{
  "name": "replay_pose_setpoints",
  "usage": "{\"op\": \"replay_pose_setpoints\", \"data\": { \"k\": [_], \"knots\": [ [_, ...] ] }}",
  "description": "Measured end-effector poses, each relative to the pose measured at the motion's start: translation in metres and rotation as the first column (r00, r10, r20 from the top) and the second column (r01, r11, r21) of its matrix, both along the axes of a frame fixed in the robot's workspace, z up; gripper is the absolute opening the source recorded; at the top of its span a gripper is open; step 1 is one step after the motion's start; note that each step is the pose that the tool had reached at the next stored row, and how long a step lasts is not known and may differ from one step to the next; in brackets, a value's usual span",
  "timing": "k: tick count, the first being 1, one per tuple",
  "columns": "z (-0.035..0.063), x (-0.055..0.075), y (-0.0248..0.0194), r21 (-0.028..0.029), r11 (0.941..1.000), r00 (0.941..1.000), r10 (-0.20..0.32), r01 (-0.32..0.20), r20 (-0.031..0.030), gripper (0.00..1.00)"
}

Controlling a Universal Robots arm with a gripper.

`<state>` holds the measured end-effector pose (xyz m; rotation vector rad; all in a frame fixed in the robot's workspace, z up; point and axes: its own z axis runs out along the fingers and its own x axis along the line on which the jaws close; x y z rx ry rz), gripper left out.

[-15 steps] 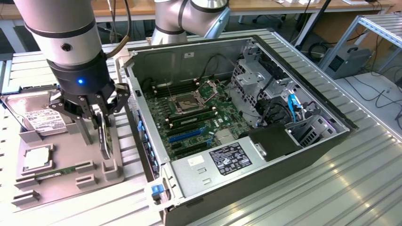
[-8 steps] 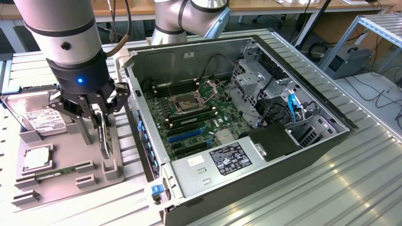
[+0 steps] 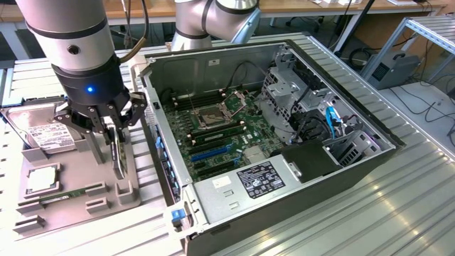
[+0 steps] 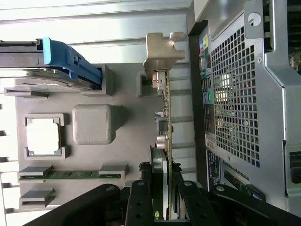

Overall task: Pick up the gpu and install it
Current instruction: 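Pick up the gpu and move the gpu toward the slot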

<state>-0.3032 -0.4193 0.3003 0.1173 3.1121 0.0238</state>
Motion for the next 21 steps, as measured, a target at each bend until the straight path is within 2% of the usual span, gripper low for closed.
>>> {"op": "replay_pose_setpoints", "data": {
  "k": [4,15,21],
  "knots": [
    [0.0026,0.000,0.0000,0.0000,1.0000,1.0000,0.000,0.000,0.0000,0.27],
    [0.0323,0.000,0.0000,0.0001,1.0000,1.0000,0.000,0.000,0.0001,0.27],
    [0.0354,0.000,0.0000,0.0000,1.0000,1.0000,0.000,0.000,0.0000,0.27]
  ]
}}
